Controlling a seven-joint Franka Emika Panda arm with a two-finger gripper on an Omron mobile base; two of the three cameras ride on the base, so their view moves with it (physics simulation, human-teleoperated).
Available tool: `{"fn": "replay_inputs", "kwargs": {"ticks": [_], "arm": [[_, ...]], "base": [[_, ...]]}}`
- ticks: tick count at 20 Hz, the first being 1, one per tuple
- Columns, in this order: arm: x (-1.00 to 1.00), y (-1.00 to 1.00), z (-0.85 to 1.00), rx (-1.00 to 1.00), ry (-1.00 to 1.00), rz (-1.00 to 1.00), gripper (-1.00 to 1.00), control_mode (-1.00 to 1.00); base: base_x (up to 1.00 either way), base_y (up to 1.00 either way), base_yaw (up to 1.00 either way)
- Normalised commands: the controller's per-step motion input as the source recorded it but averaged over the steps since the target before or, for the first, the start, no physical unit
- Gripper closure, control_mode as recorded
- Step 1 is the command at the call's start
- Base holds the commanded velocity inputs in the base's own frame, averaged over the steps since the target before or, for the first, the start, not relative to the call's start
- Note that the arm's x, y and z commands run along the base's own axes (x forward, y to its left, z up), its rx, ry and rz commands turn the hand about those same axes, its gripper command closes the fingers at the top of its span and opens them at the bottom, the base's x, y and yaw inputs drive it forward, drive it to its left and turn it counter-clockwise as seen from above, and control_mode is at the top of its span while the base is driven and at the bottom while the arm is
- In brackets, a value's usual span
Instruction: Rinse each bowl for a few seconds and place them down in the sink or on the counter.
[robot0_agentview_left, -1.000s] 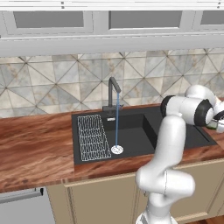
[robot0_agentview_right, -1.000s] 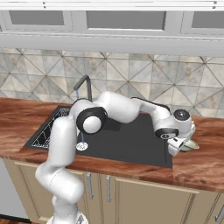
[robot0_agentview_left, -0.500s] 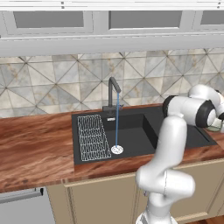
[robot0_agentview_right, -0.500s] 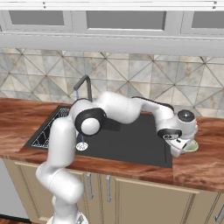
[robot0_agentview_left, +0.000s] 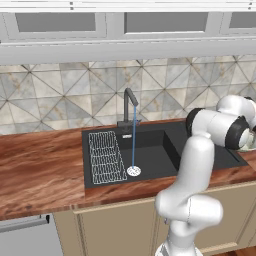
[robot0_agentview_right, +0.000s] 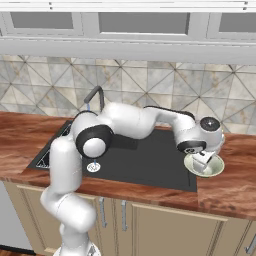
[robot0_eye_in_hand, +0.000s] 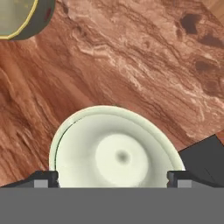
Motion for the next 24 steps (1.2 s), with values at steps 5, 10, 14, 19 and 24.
{"fn": "replay_inputs", "kwargs": {"ticks": [5, 10, 14, 19, 24], "arm": [[-0.01, 0.21, 0.39, -0.02, -0.01, 0.00, -1.00, -1.00], [-0.01, 0.14, 0.51, -0.04, -0.01, 0.00, -1.00, -1.00], [-0.12, 0.00, 0.45, -0.04, 0.00, -0.05, -1.00, -1.00], [-0.12, -0.06, 0.25, -0.03, 0.00, -0.13, -1.00, -1.00], [-0.03, -0.04, 0.19, -0.04, 0.00, -0.19, -1.00, -1.00]], "base": [[0.00, 0.00, 0.00], [0.00, 0.00, 0.00], [0.00, 0.00, 0.00], [0.00, 0.00, 0.00], [0.00, 0.00, 0.00]]}}
